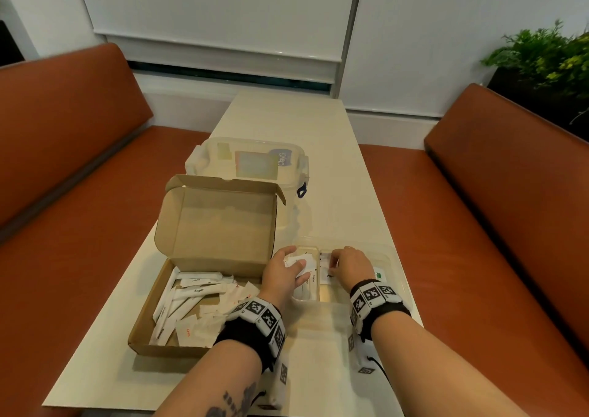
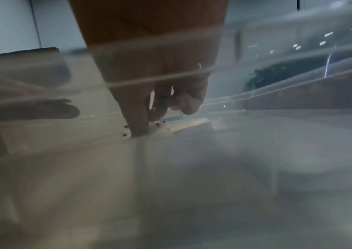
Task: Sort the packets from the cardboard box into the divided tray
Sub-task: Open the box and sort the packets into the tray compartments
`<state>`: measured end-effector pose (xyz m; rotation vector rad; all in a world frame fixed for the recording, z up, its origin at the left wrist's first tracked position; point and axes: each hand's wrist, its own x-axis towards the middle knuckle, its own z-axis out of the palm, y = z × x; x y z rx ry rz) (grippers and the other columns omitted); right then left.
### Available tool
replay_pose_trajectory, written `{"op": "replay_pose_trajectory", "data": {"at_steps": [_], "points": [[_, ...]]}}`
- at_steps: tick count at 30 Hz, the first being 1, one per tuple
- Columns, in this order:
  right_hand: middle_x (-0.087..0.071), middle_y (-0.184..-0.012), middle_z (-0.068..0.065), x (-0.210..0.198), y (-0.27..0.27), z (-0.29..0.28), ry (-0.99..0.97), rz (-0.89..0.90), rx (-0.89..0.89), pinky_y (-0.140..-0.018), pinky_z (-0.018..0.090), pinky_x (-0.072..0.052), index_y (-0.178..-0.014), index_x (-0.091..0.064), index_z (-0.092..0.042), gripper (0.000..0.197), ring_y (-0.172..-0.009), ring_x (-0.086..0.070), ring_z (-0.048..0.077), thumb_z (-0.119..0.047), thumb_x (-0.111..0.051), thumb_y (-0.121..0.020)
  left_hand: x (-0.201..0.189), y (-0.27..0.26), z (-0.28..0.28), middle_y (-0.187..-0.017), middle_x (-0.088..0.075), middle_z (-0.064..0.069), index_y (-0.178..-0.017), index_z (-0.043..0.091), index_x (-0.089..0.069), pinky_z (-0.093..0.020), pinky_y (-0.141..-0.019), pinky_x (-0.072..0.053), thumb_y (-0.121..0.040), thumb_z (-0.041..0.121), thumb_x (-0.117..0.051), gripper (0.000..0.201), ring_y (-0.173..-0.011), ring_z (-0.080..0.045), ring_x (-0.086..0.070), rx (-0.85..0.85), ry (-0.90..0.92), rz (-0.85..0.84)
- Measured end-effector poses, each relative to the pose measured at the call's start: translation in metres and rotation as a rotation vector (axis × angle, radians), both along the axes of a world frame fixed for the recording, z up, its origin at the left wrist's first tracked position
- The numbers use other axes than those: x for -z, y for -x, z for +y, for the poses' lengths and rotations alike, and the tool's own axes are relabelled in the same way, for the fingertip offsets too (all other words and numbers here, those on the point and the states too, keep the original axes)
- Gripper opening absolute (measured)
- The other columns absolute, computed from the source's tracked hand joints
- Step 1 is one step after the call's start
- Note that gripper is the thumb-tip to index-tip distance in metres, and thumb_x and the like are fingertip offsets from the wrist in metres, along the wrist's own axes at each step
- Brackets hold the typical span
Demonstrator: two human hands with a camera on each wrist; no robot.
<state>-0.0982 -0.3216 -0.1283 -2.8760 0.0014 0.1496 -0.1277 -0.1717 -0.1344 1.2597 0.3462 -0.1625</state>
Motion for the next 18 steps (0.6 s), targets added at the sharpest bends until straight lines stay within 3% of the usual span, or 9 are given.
{"op": "replay_pose_trajectory", "data": {"at_steps": [8,11,15,18], "points": [[-0.061,-0.104,0.009,0.0,0.003,0.002,0.049,0.012,-0.027,-0.074,0.03,-0.043,-0.102,-0.055,-0.01,0.019,-0.1,-0.055,0.026,-0.012,-0.057,-0.083,-0.003,0.002,-0.001,-0.12,-0.042,-0.006,-0.118,0.01,-0.055,-0.014,-0.061,-0.056,-0.091,-0.003,-0.056,0.029,-0.09,-0.013,-0.059,0.022,-0.031,-0.023],[-0.06,-0.098,0.007,-0.004,0.003,0.004,-0.011,-0.004,0.005,-0.072,0.029,-0.042,-0.091,-0.048,-0.015,0.015,-0.094,-0.055,0.025,-0.015,-0.061,-0.083,-0.003,0.003,0.0,-0.122,-0.04,-0.005,-0.121,0.008,-0.054,-0.014,-0.061,-0.055,-0.091,-0.002,-0.056,0.032,-0.091,-0.012,-0.058,0.023,-0.054,-0.035],[-0.058,-0.072,0.0,-0.014,0.004,0.009,-0.398,-0.094,0.097,-0.062,0.025,-0.04,-0.079,-0.057,-0.01,0.024,-0.068,-0.052,0.015,-0.032,-0.061,-0.087,-0.002,0.002,0.0,-0.115,-0.045,-0.003,-0.115,0.006,-0.058,-0.013,-0.063,-0.055,-0.091,0.001,-0.057,0.025,-0.101,-0.019,-0.058,0.036,-0.057,-0.046],[-0.066,-0.071,0.001,-0.019,0.007,0.015,-0.706,-0.029,0.068,-0.059,0.019,-0.042,-0.081,-0.069,-0.008,0.022,-0.065,-0.055,0.01,-0.029,-0.065,-0.085,-0.001,0.002,0.0,-0.105,-0.048,0.003,-0.107,0.008,-0.061,-0.013,-0.063,-0.055,-0.093,0.004,-0.056,0.015,-0.099,-0.018,-0.058,0.047,-0.02,-0.044]]}}
